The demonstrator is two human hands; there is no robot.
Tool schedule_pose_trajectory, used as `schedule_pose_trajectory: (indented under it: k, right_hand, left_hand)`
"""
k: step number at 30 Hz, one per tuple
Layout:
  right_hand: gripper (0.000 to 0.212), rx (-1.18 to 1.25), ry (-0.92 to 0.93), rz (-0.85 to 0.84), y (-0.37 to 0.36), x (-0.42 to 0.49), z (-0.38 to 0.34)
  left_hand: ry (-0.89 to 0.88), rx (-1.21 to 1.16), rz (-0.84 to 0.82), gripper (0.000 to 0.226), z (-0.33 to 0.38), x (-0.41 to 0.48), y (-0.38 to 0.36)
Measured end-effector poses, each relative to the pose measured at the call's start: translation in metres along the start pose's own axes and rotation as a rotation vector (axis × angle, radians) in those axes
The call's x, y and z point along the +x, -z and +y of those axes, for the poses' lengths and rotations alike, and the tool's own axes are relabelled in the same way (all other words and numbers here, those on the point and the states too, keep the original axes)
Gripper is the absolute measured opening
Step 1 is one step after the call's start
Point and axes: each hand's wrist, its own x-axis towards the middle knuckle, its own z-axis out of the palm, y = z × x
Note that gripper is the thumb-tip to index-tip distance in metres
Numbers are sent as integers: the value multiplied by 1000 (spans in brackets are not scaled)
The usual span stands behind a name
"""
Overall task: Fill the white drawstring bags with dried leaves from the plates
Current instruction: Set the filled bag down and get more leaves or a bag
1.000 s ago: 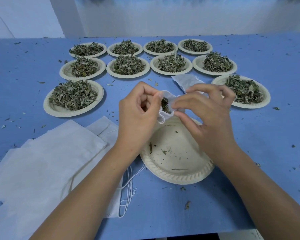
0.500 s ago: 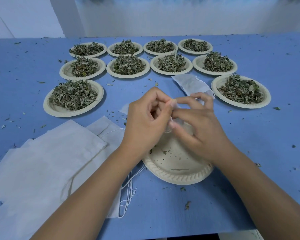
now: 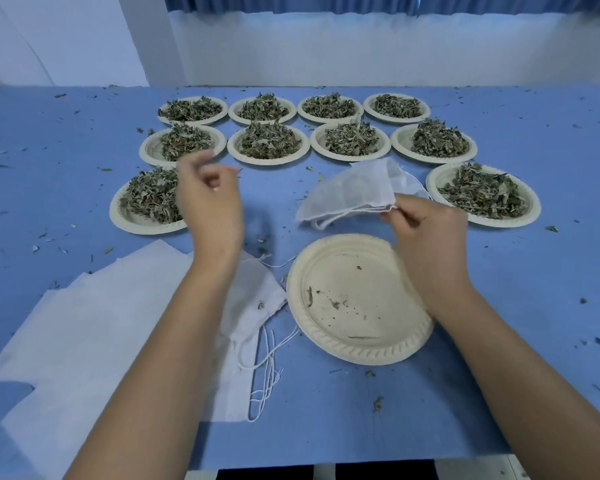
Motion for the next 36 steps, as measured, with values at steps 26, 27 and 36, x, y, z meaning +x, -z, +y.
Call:
schedule_pose_trajectory:
  k: [26,27,36]
  right_hand:
    - [28,52,-131,-546,-7,0,1]
    - [29,83,-168,-543,-6,1,1]
    - [34,193,-254,-577,-6,3,6]
  left_hand:
    - [572,465,169,45,-36,60,41]
    - [569,467,148,45,-35,60,40]
    - [294,304,1,19,-40,54,30]
